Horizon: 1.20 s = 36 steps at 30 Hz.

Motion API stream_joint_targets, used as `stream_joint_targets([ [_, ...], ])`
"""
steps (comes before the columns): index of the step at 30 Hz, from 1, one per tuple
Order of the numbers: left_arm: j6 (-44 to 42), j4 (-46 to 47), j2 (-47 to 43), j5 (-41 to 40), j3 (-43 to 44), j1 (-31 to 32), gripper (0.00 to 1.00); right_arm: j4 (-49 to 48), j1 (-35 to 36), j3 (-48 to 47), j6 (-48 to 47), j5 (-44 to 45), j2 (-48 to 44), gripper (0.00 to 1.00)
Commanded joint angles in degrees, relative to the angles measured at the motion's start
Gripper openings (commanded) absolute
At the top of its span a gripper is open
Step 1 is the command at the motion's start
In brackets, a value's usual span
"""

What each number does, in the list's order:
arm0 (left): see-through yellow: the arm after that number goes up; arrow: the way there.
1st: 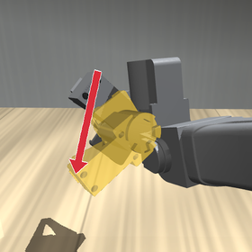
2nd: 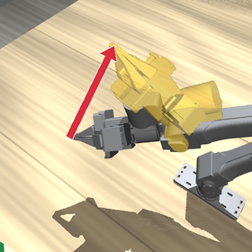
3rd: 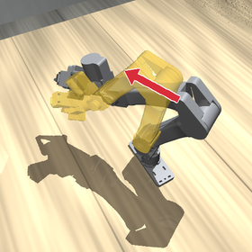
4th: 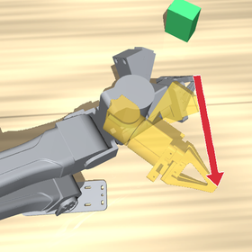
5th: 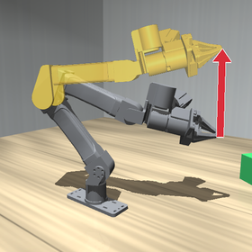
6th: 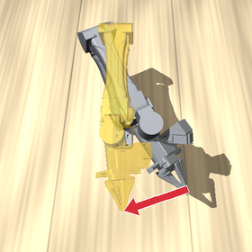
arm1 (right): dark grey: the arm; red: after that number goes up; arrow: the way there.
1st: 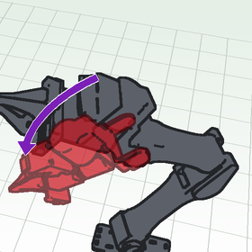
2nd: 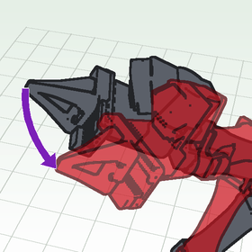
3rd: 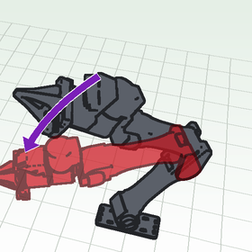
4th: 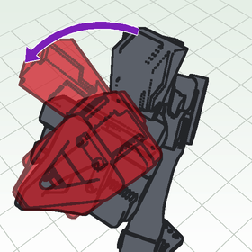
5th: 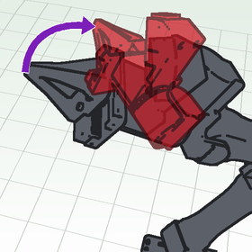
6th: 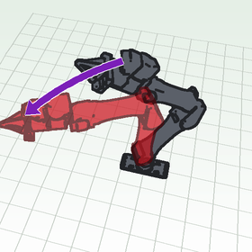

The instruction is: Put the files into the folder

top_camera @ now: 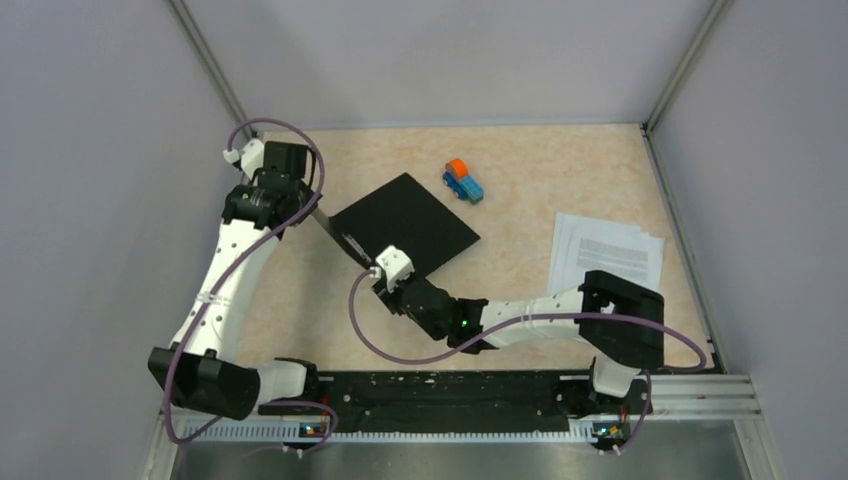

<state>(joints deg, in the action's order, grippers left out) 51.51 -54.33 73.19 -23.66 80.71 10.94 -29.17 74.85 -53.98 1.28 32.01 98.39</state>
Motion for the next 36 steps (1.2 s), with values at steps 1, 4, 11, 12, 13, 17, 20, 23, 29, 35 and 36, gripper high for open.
stream_joint_targets([
  [1, -7.66, 4.89, -3.53, 2.72, -2.15, -0.55, 0.0, 2.33, 2.4, 0.88, 0.33, 0.47, -6.37, 0.57],
  [4, -13.49, 8.14, -5.25, 7.63, -3.73, -0.57, 0.0, 6.46, 2.85, 2.5, 2.82, -3.61, -10.95, 0.75],
  [11, -22.64, 10.83, -7.24, 18.64, -5.44, -0.65, 0.0, 20.51, 2.73, 4.46, 10.15, -7.75, -22.64, 0.9],
  [12, -23.22, 11.97, -7.88, 20.81, -6.22, -0.66, 0.0, 22.86, 2.12, 3.75, 11.26, -6.52, -23.89, 0.9],
  [13, -23.5, 12.82, -8.2, 22.73, -6.77, -0.66, 0.0, 25.31, 0.99, 2.84, 12.46, -5.87, -24.33, 0.9],
  [17, -23.35, 15.92, -8.4, 31.89, -9.2, -0.66, 0.0, 32.51, -6.76, 0.11, 17.75, -6.33, -25.16, 0.89],
  [20, -22.0, 17.96, -8.06, 35.35, -10.84, -0.66, 0.0, 34.84, -14.1, -0.93, 20.98, -9.18, -24.34, 0.88],
  [23, -19.76, 21.53, -8.56, 37.31, -14.07, -0.63, 0.0, 36.57, -21.34, -2.02, 24.18, -12.75, -22.36, 0.84],
  [29, -16.84, 28.47, -9.34, 36.04, -19.64, -0.66, 0.0, 37.4, -32.43, -4.29, 26.59, -18.09, -16.82, 0.79],
  [35, -14.3, 35.01, -9.44, 32.51, -25.72, -0.66, 0.0, 38.51, -36.88, -7.73, 26.26, -20.94, -11.39, 0.78],
  [36, -14.34, 35.58, -9.4, 31.49, -26.37, -0.66, 0.0, 38.88, -36.96, -8.25, 26.11, -21.2, -10.71, 0.79],
])
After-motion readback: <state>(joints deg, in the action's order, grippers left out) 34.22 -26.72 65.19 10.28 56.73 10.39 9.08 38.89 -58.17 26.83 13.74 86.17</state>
